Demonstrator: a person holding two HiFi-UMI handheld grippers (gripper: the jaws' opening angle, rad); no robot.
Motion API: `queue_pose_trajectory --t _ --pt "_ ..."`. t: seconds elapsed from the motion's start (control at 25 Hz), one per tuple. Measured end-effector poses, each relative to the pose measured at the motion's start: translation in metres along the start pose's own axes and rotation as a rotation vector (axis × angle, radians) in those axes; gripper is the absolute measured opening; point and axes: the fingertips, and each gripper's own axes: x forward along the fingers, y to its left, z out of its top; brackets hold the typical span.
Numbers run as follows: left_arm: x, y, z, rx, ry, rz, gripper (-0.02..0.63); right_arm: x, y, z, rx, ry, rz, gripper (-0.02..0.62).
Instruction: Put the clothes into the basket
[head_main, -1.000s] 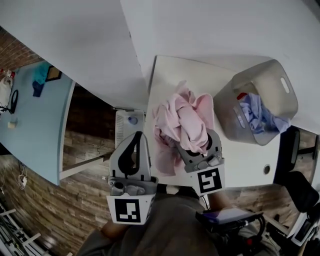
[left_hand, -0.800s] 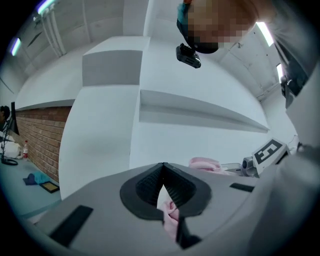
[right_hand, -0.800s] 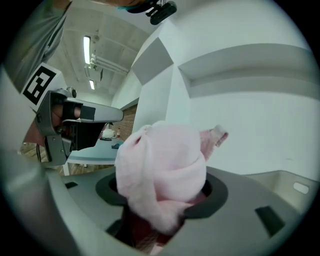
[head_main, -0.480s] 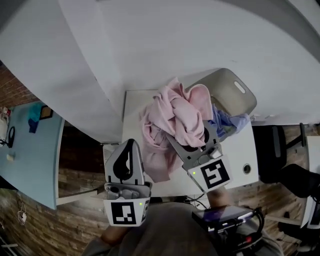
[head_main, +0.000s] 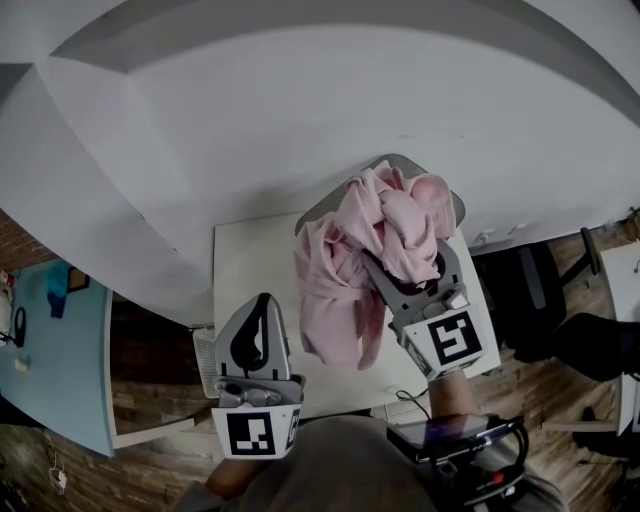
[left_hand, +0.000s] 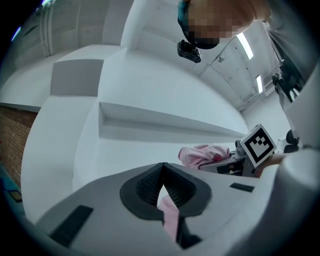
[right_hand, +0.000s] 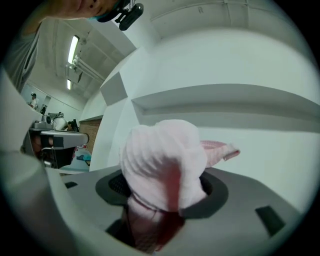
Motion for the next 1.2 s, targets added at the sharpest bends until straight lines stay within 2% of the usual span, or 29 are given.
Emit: queue_pose_trajectory --t 0.12,0.28,0.44,0.68,1.0,1.2 --pt "0.014 -0.009 -0.007 0.005 0.019 -0.010 0.008 0.002 -0.019 -0.016 0.033 0.020 -0.011 0.288" --pt "0.029 -0.013 -0.022 0.005 0.056 -0.011 0.008 0.010 -0.046 -0.051 0.110 0.103 -0.047 0.296" --pt "0.039 -0.015 -0.038 -0.004 0.096 -0.007 0.008 0.021 -0.068 -0.092 0.131 0.236 -0.065 0.361" --pt "0.045 -0.015 -0.051 -0.010 0.133 -0.011 0.008 0.018 -0.082 -0.126 0.285 0.325 -0.072 0.376" --pt "0.044 -0.014 -0.052 -0.020 0.130 -0.022 0.008 0.006 -0.085 -0.134 0.262 0.415 -0.007 0.411" --pt "0.049 -0.021 -0.051 -0.023 0.112 -0.034 0.008 -0.018 -0.085 -0.143 0.198 0.464 0.092 0.445"
